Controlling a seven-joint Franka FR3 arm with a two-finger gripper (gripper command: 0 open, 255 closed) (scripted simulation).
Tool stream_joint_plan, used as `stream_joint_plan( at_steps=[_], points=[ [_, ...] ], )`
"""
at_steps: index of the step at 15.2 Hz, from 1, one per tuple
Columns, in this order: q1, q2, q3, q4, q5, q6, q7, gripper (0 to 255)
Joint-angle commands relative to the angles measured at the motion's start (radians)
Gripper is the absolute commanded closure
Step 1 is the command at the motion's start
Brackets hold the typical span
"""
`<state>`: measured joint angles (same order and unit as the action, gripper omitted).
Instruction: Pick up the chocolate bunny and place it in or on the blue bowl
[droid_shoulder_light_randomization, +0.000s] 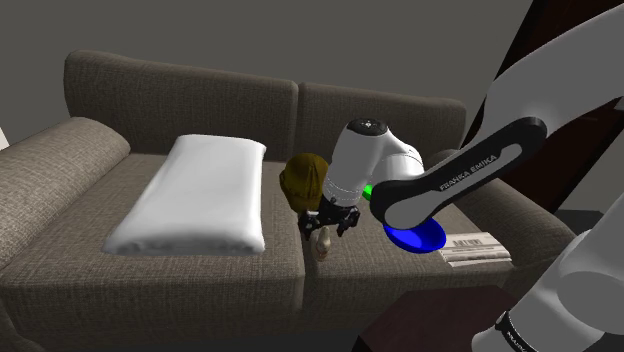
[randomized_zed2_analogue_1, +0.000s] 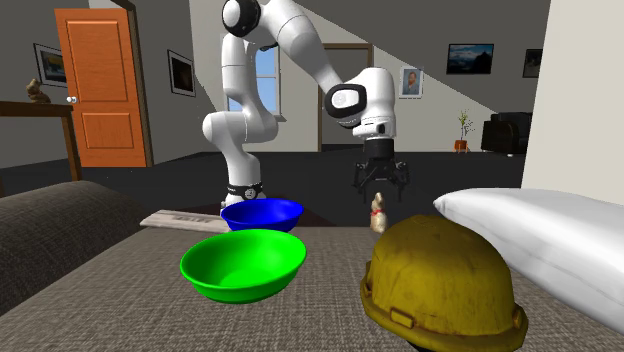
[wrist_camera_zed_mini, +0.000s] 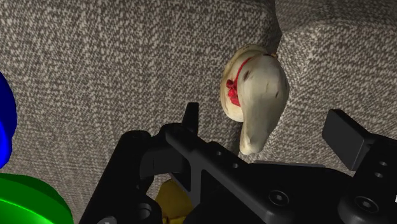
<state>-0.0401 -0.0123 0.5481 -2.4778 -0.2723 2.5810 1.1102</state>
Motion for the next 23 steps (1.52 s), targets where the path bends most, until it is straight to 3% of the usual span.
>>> stream_joint_plan(
  at_steps=[1,5,6,15,23],
  points=[
    [0.0,0.003,0.0,0.0,-0.004,0.003,0.002,0],
    [0.0,0.002,0.0,0.0,-0.003,0.002,0.002,0],
    [0.0,0.002,0.0,0.0,-0.003,0.002,0.002,255],
    [0.0,0.003,0.0,0.0,-0.004,0.003,0.002,255],
    [0.015,-0.097,-0.006,0.026,0.117,-0.099,-0.096,255]
  ],
)
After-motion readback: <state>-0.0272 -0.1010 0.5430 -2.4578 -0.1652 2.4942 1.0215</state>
